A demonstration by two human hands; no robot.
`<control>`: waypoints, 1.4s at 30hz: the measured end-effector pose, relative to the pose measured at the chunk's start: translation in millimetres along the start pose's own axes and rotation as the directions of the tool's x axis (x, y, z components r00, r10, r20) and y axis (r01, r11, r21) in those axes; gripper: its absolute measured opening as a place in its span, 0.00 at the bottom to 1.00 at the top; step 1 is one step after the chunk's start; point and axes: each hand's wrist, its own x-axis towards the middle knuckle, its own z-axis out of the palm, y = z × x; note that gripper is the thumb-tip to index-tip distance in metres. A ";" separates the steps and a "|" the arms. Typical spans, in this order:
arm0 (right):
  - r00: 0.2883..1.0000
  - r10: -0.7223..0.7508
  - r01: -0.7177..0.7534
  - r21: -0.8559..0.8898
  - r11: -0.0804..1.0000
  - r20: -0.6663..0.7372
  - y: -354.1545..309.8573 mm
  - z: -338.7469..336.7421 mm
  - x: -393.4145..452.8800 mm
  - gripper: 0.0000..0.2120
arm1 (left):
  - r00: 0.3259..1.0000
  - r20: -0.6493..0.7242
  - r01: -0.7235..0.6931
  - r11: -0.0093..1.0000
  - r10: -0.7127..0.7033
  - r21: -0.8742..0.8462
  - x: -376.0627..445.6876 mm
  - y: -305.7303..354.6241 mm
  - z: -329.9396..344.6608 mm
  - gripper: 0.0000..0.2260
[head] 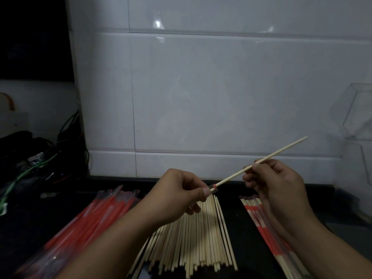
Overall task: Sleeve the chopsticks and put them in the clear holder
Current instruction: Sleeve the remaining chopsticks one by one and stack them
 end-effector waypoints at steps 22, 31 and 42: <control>0.968 0.119 -0.077 -0.192 0.978 0.219 4.7 4.1 -8.7 0.04 | 0.999 -0.029 -0.034 0.999 0.034 0.009 0.8 -0.2 2.6 0.03; 0.979 -0.182 0.165 -0.172 0.971 -0.087 -13.2 -10.4 4.3 0.25 | 0.998 -0.059 -0.036 0.999 0.037 0.015 0.9 -1.5 0.2 0.04; 0.815 0.095 0.287 -0.541 0.791 0.572 12.9 12.3 -29.8 0.25 | 0.994 -0.058 -0.089 0.994 0.092 0.065 1.2 -1.5 1.8 0.05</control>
